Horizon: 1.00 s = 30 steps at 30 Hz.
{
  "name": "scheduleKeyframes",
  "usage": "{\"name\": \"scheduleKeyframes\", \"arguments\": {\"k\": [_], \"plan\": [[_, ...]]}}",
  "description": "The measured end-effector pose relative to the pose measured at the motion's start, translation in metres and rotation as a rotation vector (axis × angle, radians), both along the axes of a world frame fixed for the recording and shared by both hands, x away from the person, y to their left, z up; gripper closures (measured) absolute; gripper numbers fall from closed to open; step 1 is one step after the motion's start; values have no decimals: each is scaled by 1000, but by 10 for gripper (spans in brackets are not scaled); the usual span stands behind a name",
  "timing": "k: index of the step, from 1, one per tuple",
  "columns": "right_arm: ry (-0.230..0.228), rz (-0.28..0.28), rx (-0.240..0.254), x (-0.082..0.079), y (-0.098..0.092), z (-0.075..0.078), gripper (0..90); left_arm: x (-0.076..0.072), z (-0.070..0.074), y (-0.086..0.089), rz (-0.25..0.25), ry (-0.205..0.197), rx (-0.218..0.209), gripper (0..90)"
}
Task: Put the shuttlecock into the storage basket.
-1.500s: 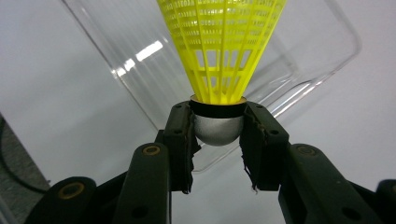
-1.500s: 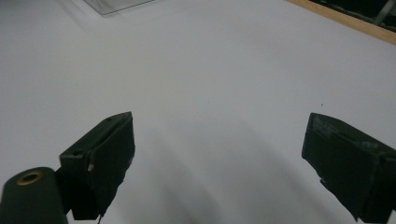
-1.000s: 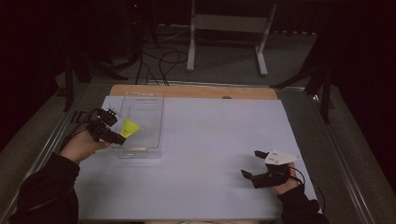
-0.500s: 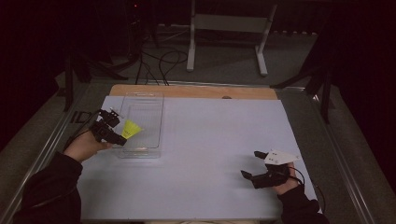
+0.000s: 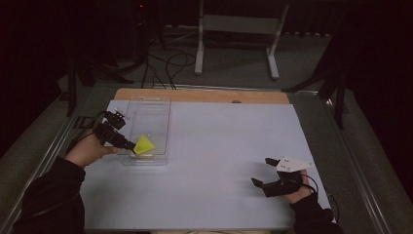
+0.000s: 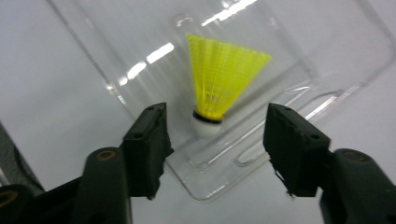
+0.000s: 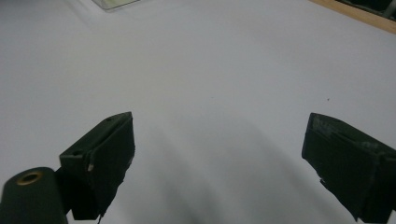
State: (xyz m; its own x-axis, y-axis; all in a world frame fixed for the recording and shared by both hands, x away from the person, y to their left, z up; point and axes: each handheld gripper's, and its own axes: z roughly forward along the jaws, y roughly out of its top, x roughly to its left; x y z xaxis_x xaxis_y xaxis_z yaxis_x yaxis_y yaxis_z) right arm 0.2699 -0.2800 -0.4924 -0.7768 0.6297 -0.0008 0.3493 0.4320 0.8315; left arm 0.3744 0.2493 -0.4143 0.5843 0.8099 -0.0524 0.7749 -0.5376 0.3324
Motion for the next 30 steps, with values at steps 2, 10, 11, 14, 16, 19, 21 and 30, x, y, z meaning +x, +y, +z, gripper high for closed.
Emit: {"name": "scheduleKeyframes", "arguments": {"k": [2,10,11,14,16,19,21,30], "plan": [[1,1,-1,0,0,0,94,-2,1,-1,-26,-2,-11,359],[0,1,-1,0,0,0,94,-5,5,0,-45,-9,-95,161],[0,1,-1,0,0,0,94,-5,5,0,-45,-9,-95,126],[0,1,-2,0,1,0,94,-8,10,-1,-39,-47,-104,0],[0,0,-1,0,0,0,94,-10,13,-2,-39,-63,-116,0],[2,-1,-2,0,0,0,94,-13,16,-5,-46,-93,-142,0],[2,-1,-2,0,0,0,94,-13,17,-5,-46,-93,-145,0],[0,0,1,0,0,0,94,-16,24,-14,-74,-140,-167,0]]}}
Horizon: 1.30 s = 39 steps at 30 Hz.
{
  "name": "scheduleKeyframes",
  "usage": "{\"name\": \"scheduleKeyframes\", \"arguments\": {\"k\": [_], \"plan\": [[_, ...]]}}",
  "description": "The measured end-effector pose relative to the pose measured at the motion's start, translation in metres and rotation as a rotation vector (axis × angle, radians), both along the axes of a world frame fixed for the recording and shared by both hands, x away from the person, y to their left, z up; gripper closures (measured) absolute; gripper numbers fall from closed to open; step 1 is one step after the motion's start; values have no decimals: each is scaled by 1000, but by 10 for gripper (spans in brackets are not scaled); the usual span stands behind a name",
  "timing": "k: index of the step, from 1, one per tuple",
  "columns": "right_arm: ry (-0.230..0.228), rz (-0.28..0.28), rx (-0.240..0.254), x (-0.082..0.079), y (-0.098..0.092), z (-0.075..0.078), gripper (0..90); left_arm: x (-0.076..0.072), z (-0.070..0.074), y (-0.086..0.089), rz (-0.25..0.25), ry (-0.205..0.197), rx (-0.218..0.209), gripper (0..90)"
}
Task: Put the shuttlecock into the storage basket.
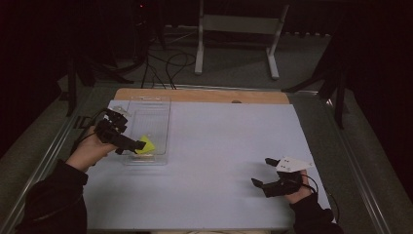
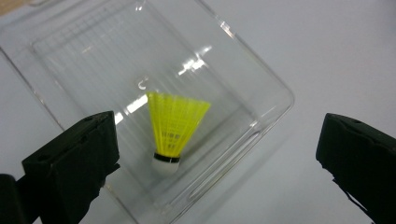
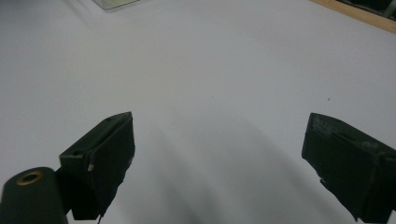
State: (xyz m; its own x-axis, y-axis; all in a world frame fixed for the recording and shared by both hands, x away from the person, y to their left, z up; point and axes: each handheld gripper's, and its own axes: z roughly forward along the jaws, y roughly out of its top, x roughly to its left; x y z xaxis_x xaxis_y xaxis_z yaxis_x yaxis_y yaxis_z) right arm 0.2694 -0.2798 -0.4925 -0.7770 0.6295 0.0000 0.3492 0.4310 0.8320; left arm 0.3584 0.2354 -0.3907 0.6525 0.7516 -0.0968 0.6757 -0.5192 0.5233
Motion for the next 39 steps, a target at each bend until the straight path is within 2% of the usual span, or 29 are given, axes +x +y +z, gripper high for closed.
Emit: {"name": "scheduleKeyframes", "arguments": {"k": [1,9,11,16,19,24,26,29,31,39], "plan": [[0,0,0,0,0,0,94,-1,1,-2,-13,-24,-1,0],[-2,2,0,0,0,0,94,-1,5,-12,-49,-40,-38,0],[-2,3,1,0,0,0,94,-1,7,-19,-65,-54,-72,0],[6,2,-3,-2,0,-1,94,-4,9,-35,-110,-80,-110,0],[12,3,-5,-3,0,-2,94,-7,7,-44,-145,-95,-118,0],[13,0,-5,-4,-1,-2,93,-10,4,-60,-197,-125,-158,0],[9,-1,-3,-4,-1,-2,94,-11,3,-62,-204,-125,-161,0],[9,-5,-1,-6,-2,-2,94,-16,2,-74,-255,-151,-191,0],[8,-7,-2,-6,-3,-2,94,-20,0,-80,-279,-168,-195,0],[6,-13,1,-9,-5,-2,94,-33,-12,-98,-370,-192,-205,0]]}}
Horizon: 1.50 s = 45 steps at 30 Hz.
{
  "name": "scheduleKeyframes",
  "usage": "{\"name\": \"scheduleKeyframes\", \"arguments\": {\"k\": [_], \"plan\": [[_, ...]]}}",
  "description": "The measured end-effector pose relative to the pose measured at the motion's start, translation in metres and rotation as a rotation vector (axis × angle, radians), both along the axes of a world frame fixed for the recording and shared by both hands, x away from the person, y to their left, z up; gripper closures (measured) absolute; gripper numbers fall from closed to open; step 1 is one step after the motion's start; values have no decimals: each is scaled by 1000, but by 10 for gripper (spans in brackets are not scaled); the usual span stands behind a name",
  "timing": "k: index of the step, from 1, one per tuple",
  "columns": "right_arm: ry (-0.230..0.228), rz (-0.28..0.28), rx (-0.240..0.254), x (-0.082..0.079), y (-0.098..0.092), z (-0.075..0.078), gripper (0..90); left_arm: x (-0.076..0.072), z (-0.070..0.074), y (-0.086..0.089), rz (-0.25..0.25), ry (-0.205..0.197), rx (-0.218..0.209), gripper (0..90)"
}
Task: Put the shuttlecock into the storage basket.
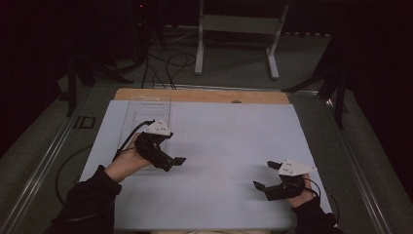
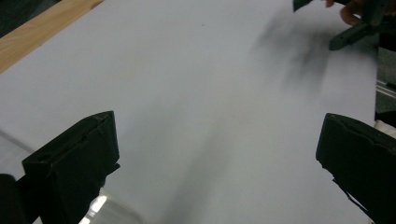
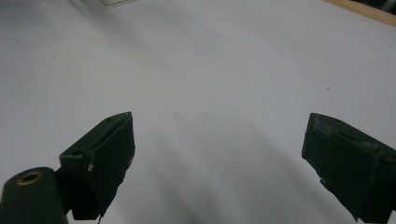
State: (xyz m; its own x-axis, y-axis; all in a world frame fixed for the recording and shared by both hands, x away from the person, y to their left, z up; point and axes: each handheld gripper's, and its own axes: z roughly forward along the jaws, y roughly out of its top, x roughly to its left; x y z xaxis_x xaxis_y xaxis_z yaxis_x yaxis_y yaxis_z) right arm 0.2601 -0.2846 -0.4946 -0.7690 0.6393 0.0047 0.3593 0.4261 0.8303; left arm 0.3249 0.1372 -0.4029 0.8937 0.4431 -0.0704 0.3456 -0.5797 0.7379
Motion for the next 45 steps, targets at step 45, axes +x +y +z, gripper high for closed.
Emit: {"name": "scheduleKeyframes", "arguments": {"k": [45], "plan": [[12,12,-10,0,0,-5,94,-64,-92,36,43,12,-73,0]]}}
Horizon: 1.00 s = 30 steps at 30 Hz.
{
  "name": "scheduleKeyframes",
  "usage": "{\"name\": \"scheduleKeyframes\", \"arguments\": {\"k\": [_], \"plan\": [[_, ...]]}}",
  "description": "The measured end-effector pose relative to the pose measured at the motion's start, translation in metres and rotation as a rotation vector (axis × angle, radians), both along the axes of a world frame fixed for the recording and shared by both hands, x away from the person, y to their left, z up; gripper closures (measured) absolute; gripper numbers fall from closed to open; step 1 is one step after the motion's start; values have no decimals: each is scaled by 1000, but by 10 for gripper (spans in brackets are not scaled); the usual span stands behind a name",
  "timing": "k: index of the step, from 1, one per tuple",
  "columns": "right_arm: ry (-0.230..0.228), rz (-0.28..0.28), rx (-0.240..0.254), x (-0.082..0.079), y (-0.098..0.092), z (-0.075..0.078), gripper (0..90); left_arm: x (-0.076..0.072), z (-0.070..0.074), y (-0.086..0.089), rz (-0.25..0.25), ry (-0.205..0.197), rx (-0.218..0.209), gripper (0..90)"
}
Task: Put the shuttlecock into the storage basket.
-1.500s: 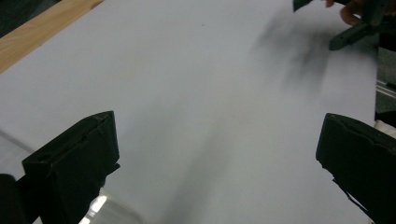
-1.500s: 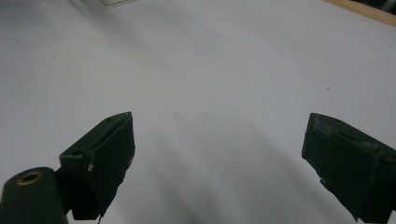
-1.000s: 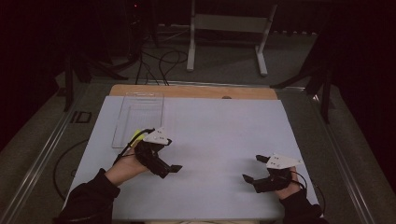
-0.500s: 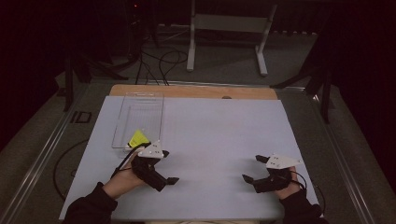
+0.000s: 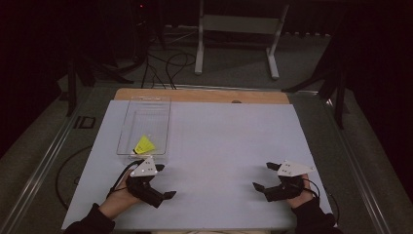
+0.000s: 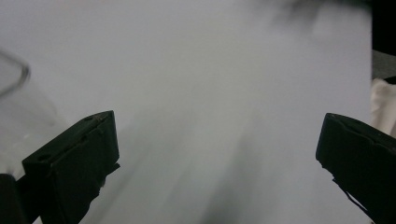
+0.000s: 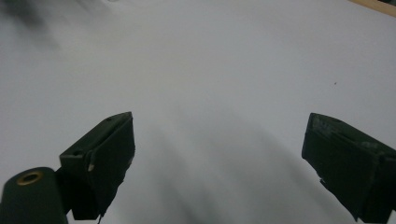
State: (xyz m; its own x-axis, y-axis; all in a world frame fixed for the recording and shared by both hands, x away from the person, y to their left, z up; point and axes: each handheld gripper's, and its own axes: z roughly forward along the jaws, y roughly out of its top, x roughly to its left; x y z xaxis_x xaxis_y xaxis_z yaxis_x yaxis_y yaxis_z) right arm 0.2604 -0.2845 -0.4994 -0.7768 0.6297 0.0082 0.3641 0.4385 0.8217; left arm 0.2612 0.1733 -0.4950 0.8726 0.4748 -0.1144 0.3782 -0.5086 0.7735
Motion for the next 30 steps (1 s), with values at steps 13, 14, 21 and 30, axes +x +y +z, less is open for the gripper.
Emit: {"name": "scheduleKeyframes", "arguments": {"k": [13,14,21,30], "plan": [[-5,-2,-1,0,-1,0,94,-14,-15,27,187,-40,-11,0],[-7,-1,-3,0,-1,-1,94,-14,-15,29,196,-45,-15,0],[-11,-2,-3,1,-2,-1,94,-15,-18,32,234,-98,-34,0],[-13,0,-8,1,-1,-2,94,-13,-23,31,231,-98,-83,0]]}}
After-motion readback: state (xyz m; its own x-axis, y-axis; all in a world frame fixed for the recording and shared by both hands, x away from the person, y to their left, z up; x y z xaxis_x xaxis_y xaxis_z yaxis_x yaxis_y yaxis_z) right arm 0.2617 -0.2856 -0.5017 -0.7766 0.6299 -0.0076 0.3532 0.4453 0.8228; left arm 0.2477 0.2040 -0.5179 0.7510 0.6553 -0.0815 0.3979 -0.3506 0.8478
